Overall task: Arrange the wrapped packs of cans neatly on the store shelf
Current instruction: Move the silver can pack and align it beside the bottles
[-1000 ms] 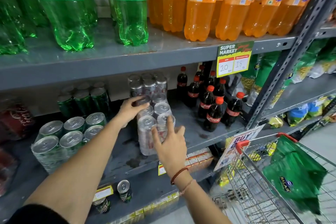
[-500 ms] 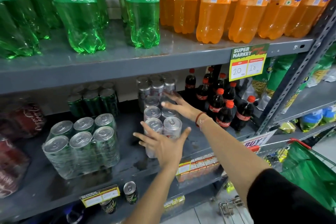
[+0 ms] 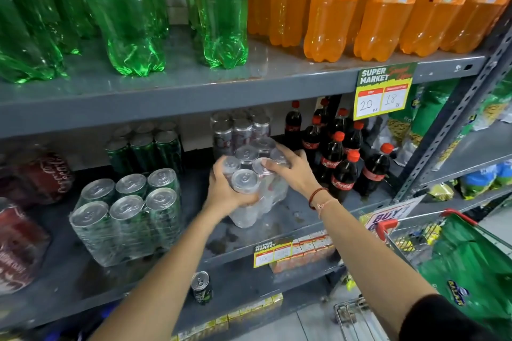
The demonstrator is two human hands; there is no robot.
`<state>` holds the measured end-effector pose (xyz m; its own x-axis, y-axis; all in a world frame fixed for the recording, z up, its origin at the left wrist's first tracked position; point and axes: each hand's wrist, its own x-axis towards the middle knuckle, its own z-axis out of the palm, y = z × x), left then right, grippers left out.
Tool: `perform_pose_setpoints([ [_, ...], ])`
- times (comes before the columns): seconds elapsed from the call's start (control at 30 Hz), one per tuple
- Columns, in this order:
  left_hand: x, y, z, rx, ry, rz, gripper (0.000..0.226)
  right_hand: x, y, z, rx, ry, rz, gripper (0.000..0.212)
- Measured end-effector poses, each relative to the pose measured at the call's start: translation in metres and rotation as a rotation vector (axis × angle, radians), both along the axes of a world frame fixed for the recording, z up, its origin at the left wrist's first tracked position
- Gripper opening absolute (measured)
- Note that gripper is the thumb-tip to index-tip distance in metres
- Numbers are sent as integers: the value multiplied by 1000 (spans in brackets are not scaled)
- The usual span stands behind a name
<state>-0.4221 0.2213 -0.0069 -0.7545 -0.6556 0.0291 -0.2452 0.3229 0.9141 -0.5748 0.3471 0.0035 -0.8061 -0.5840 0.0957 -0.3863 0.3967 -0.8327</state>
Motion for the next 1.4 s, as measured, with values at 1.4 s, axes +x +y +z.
perform_pose_setpoints([
  [1.4,30,2,13,-22,-211,-328,125,60,61,3,51,-12,-71,85],
])
